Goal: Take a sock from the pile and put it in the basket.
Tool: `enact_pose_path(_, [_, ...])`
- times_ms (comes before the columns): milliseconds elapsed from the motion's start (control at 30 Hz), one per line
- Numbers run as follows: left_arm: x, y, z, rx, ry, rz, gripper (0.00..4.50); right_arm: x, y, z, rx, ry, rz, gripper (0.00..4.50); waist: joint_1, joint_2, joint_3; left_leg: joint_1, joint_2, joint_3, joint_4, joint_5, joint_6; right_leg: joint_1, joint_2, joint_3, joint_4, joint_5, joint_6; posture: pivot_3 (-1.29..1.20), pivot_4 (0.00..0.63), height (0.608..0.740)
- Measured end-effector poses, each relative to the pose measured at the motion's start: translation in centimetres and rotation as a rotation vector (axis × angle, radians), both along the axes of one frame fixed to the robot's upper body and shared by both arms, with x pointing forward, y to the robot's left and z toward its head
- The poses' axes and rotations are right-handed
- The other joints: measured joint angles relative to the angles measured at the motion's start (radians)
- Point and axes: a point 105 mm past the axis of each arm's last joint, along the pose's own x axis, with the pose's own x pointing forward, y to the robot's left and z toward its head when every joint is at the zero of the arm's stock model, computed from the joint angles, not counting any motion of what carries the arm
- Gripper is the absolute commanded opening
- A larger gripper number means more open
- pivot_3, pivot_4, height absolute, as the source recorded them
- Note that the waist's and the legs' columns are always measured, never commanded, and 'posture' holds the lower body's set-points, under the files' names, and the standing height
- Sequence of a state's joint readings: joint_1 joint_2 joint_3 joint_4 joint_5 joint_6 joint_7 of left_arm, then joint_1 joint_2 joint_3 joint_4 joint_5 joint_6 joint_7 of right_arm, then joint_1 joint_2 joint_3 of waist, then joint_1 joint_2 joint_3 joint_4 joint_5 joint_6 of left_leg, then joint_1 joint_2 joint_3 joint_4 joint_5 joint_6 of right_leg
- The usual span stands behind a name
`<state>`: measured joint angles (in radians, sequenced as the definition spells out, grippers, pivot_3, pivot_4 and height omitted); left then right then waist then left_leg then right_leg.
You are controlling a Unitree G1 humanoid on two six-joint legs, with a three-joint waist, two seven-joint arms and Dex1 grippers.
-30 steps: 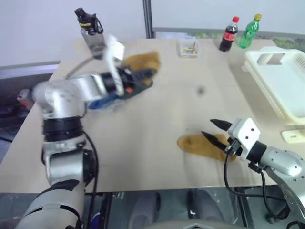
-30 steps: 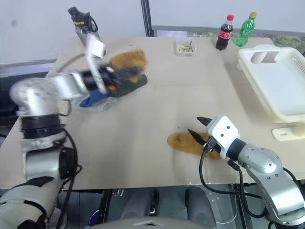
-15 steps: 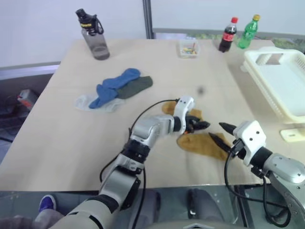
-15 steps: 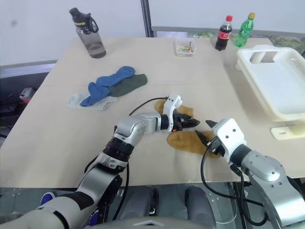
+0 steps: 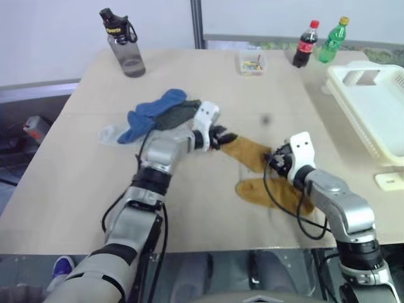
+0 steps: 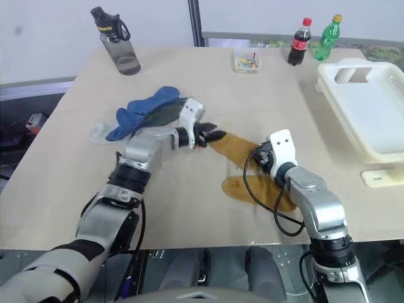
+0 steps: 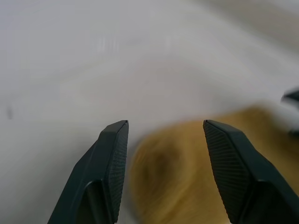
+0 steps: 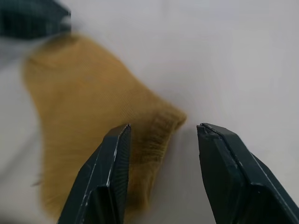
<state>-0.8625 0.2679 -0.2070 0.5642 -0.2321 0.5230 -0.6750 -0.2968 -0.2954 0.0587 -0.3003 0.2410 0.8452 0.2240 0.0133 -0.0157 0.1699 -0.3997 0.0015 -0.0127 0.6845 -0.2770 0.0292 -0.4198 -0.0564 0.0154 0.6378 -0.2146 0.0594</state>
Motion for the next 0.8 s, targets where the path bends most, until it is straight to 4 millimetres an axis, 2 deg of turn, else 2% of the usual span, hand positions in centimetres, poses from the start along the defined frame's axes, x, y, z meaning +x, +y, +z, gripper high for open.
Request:
enact_pose_path(67, [0.4,-0.2,-0.2,0.026,-0.023,0.001,2.71,0.3,0.0,-0.4,-0.010,0.014,0.001,2.31,0.000,0.000,0.000,0.001,0.000,0.000,0.000,0.000,0.000,0.000,0.000,0.000,0.000,0.000,0.000,0.00,0.150,0.740])
enact_pose_path(100, [0.5,-0.3,-0.2,0.042,-0.033,-0.001,2.48,0.4,0.0,-0.5,-0.009,0.017,0.004,2.06,-0.001,0.000,0.000,0.001,0.000,0.000,-0.001,-0.001,0.002,0.000,0.000,0.000,0.001,0.000,0.000,0.00,0.150,0.740])
enact_pose_path(167, [0.6,-0.3,-0.5,0.053,-0.042,0.001,1.87,0.3,0.2,-0.6,-0.011,0.023,0.023,1.45,-0.002,0.000,0.000,0.003,0.000,0.000,0.000,-0.003,0.004,0.001,0.000,0.000,0.003,0.000,0.000,0.00,0.150,0.740])
enact_pose_path(267, [0.4,-0.6,-0.7,0.021,-0.023,-0.012,0.48,0.1,0.7,-0.7,-0.023,0.020,0.060,0.06,-0.001,0.000,0.000,0.004,0.001,-0.001,0.000,-0.003,0.005,0.002,0.000,-0.001,0.004,0.000,0.000,0.00,0.150,0.740])
enact_pose_path(300, [0.1,-0.8,-0.8,-0.024,0.013,-0.023,0.04,0.0,0.8,-0.6,-0.025,0.016,0.070,0.00,-0.001,0.000,0.000,0.004,0.001,-0.001,0.001,-0.003,0.005,0.002,0.000,-0.001,0.005,0.000,0.000,0.00,0.150,0.740])
enact_pose_path(400, [-1.3,-0.7,-0.8,-0.152,0.119,-0.056,0.04,-0.5,0.2,-0.4,-0.040,0.010,0.087,0.00,-0.008,0.000,0.000,0.003,0.001,-0.001,0.001,-0.003,0.005,0.001,0.000,0.000,0.005,0.000,0.000,0.00,0.150,0.740])
enact_pose_path(467, [-2.4,0.0,0.0,-0.236,0.172,-0.075,0.04,-0.9,-0.7,0.0,-0.041,0.001,0.088,0.00,-0.015,0.000,0.000,0.002,0.001,-0.005,0.001,-0.003,0.004,0.000,0.000,0.000,0.005,0.000,0.000,0.00,0.150,0.740])
enact_pose_path(533, [-3.7,0.3,1.9,-0.331,0.197,-0.114,0.04,-1.8,-1.3,1.2,-0.031,-0.021,0.111,0.00,-0.024,0.001,0.000,0.000,0.002,-0.008,0.001,-0.003,0.004,-0.001,0.000,0.000,0.005,0.000,0.000,0.00,0.150,0.740])
enact_pose_path(600, [-5.8,0.2,4.8,-0.405,0.215,-0.183,0.04,-4.0,-1.6,3.2,-0.012,-0.053,0.161,0.00,-0.024,0.001,0.000,0.000,0.004,-0.009,0.000,-0.003,0.004,-0.001,0.000,-0.001,0.004,0.000,0.000,0.00,0.150,0.740])
enact_pose_path(667, [-7.3,0.2,5.9,-0.420,0.230,-0.215,0.04,-5.9,-1.8,4.0,-0.020,-0.054,0.199,0.00,-0.024,0.001,0.000,0.002,0.004,-0.010,0.000,-0.003,0.004,0.001,0.000,-0.002,0.004,0.000,0.000,0.00,0.150,0.740])
enact_pose_path(700, [-8.3,0.2,5.8,-0.405,0.246,-0.227,0.04,-7.5,-2.2,4.1,-0.031,-0.039,0.215,0.00,-0.022,0.001,0.000,0.002,0.004,-0.011,0.000,-0.003,0.004,0.002,0.000,-0.003,0.004,0.000,0.000,0.00,0.150,0.740])
enact_pose_path(800, [-9.9,0.0,4.3,-0.382,0.323,-0.231,0.04,-9.8,-3.0,3.3,-0.063,0.025,0.222,0.00,-0.024,0.001,0.000,0.005,0.003,-0.010,0.001,-0.003,0.004,0.004,0.000,-0.002,0.005,0.000,0.000,0.00,0.150,0.740])
